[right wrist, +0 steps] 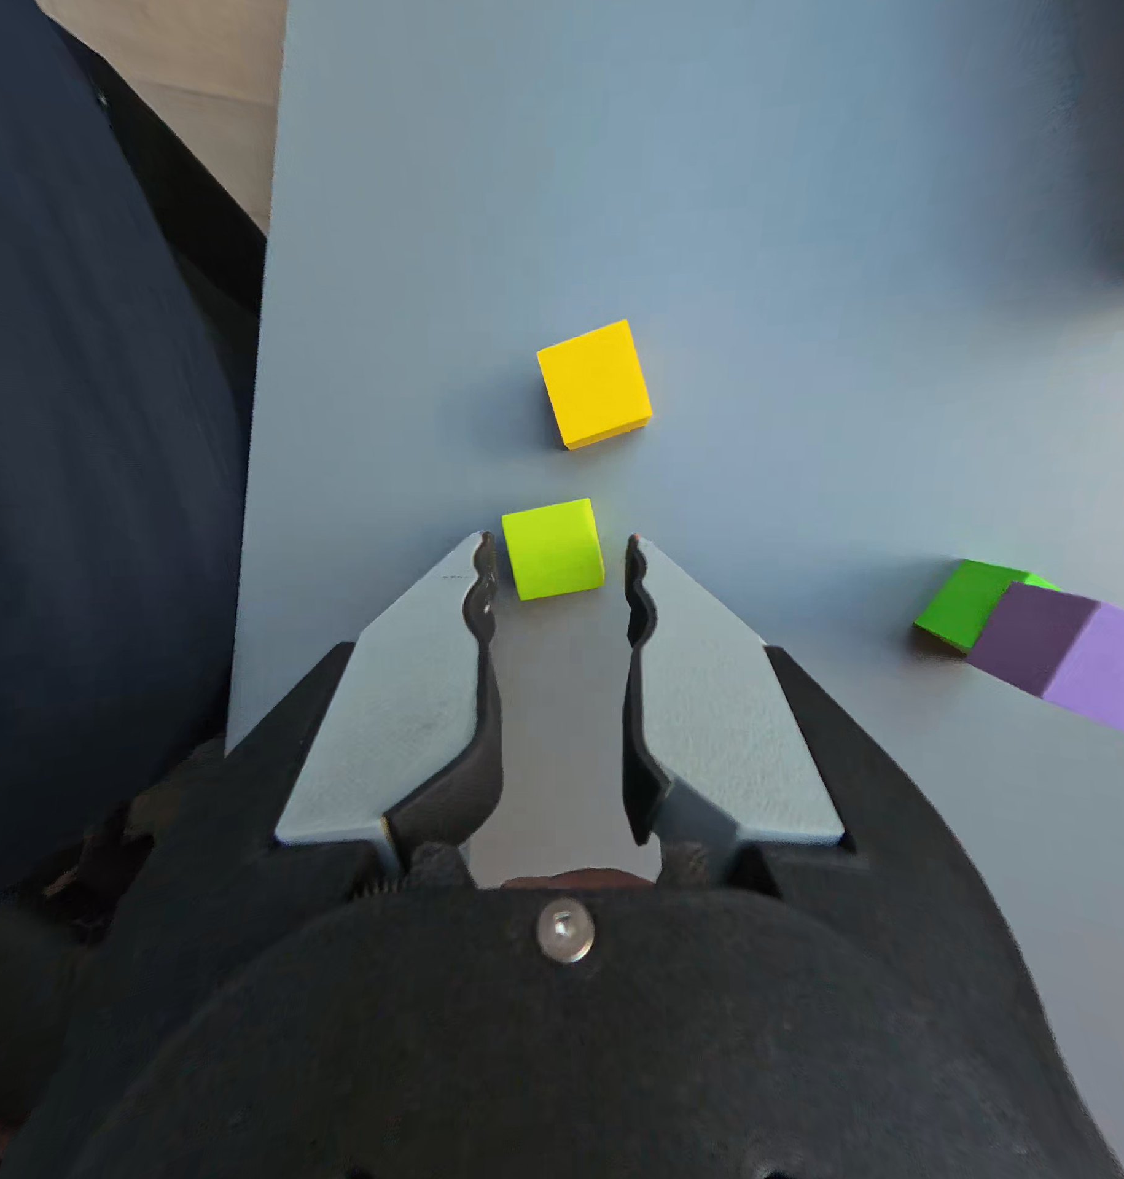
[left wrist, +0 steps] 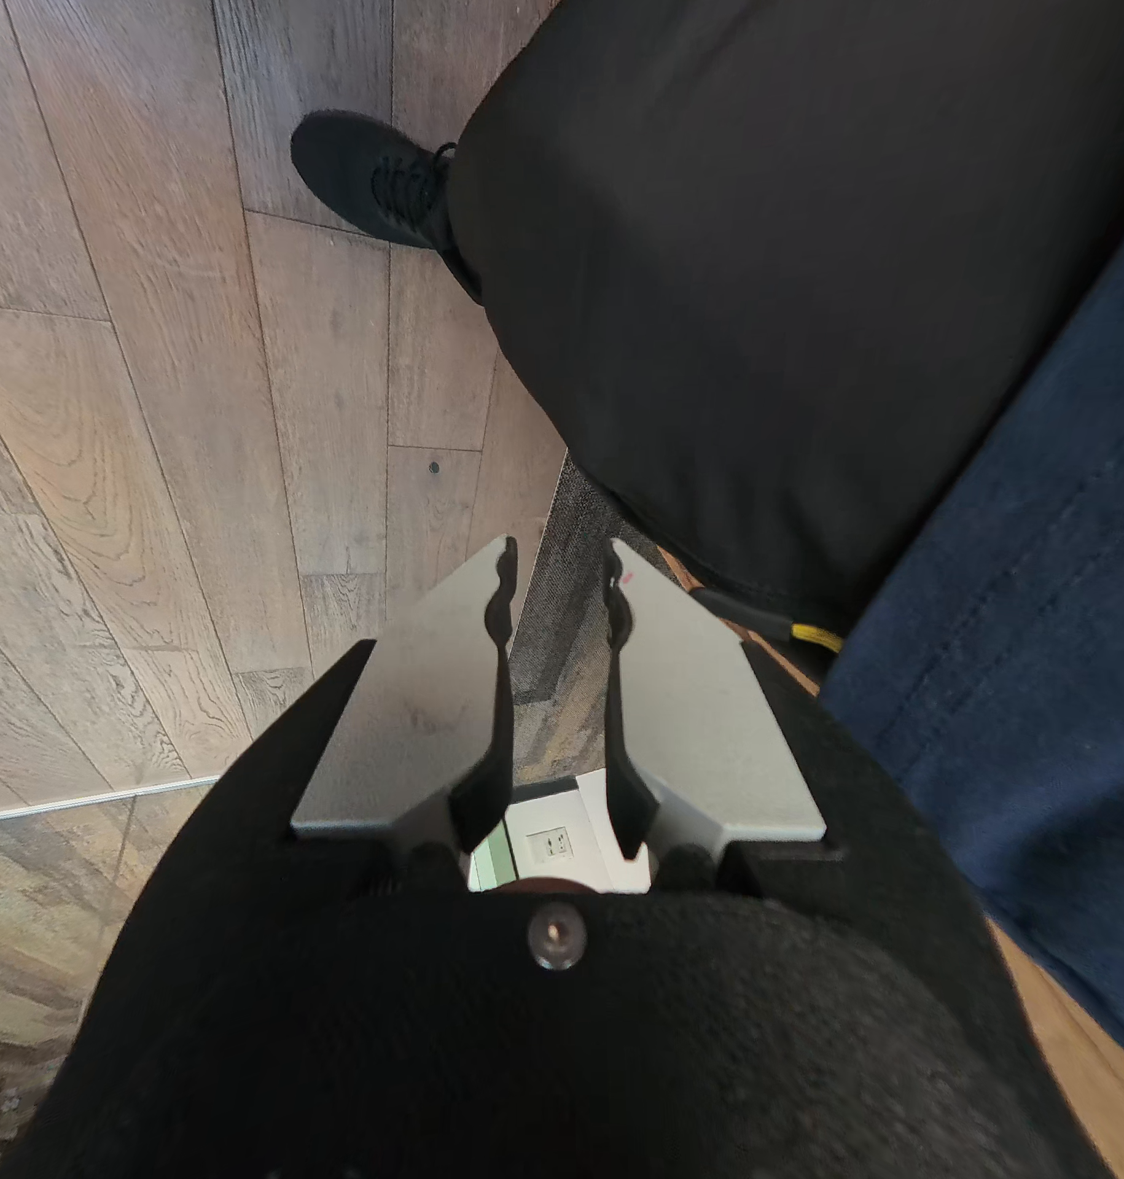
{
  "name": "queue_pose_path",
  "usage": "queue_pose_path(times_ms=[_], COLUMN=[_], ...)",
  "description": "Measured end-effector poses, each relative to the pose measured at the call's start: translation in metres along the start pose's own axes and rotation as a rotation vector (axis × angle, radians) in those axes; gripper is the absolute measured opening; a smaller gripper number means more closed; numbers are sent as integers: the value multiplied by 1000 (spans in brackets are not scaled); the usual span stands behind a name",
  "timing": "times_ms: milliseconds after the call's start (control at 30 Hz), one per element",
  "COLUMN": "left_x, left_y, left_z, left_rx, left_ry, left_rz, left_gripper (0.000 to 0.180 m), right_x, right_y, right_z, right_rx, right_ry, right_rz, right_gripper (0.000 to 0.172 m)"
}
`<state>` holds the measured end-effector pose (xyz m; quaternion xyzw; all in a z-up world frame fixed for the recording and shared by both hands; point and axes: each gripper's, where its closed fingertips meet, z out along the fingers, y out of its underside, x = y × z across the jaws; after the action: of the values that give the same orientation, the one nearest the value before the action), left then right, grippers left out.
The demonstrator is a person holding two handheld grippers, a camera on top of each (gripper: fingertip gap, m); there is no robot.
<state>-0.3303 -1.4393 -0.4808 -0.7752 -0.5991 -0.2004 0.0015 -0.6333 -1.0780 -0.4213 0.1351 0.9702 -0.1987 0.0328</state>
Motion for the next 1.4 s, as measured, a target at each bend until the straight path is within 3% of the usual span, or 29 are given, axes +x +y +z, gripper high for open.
queue_pose_path(times_ms=[167, 267, 400, 500, 633, 867, 1000, 1133, 1267, 1400], left_x=[-2, -1, 5, 8, 9, 11, 11, 10, 10, 11], left_y=[-3, 3, 13, 17, 10, 13, 22, 24, 23, 20], left_z=[-3, -1, 6, 10, 9, 8, 11, 10, 10, 11], left_rx=[19, 18, -2, -17, 10, 17, 1, 4, 3, -5], left_ry=[-6, -2, 10, 15, 17, 16, 20, 20, 21, 22], left_rz=[-13, -30, -36, -28, -38, -53, -62, -74, -74, -58], left_gripper=[24, 24, 24, 24, 25, 25, 25, 25, 24, 24], right_x=[-1, 20, 79, 116, 130, 129, 128, 123, 84, 28], right_y=[4, -14, -30, -19, -2, 3, 5, -11, -50, -58], right_z=[4, -28, -78, -85, -70, -54, -52, -70, -80, -34], right_rx=[-25, 84, 215, 170, 63, 9, -1, 98, 236, 132], right_ry=[-25, 7, 89, 147, 169, 162, 166, 197, 124, -47], right_rz=[-12, 60, 228, 296, 284, 252, 260, 279, 176, 41], right_gripper=[27, 27, 27, 27, 27, 28, 46, 52, 39, 44])
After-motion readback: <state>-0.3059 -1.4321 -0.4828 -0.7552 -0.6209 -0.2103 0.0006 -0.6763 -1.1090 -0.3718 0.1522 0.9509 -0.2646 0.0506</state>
